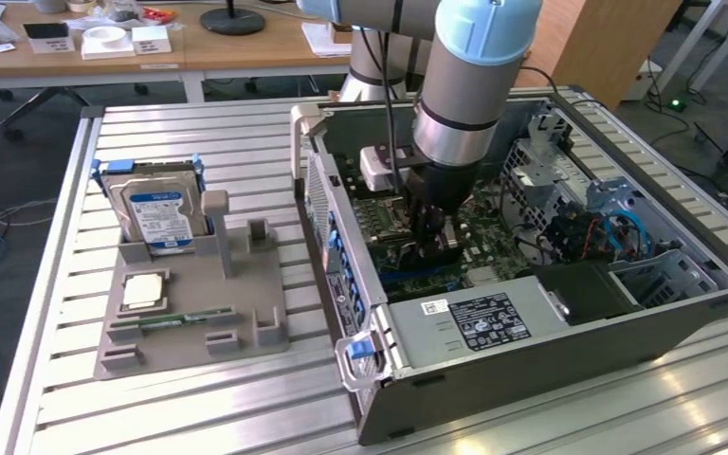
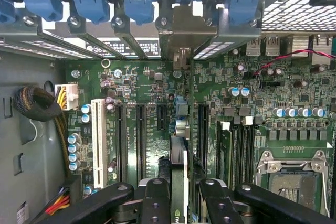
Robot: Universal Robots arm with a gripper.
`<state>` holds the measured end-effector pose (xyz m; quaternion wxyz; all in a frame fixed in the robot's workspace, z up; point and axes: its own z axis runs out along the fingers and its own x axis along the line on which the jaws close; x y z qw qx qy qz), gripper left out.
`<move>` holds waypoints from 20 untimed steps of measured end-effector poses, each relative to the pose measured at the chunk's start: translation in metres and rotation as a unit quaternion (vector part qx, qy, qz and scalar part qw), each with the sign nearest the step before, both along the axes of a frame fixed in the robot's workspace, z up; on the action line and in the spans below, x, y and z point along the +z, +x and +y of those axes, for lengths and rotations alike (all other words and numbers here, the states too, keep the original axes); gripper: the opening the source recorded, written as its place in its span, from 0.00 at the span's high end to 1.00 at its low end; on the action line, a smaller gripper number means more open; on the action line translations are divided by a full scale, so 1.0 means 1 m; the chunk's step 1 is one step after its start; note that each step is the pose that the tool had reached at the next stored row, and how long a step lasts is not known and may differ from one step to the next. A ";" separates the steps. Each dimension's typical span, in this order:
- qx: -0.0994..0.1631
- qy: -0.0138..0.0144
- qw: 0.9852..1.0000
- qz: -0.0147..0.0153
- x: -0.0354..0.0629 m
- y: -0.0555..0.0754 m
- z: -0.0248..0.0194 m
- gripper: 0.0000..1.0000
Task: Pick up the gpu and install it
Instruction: 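Insert the gpu into the slot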
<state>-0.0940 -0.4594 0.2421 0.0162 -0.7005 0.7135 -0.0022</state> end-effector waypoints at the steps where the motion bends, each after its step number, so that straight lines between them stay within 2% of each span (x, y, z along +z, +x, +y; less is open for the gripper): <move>1: 0.000 0.000 1.000 0.000 -0.0001 0.000 0.0000 0.74; 20: 0.000 0.000 1.000 -0.001 -0.0007 -0.003 0.0001 0.74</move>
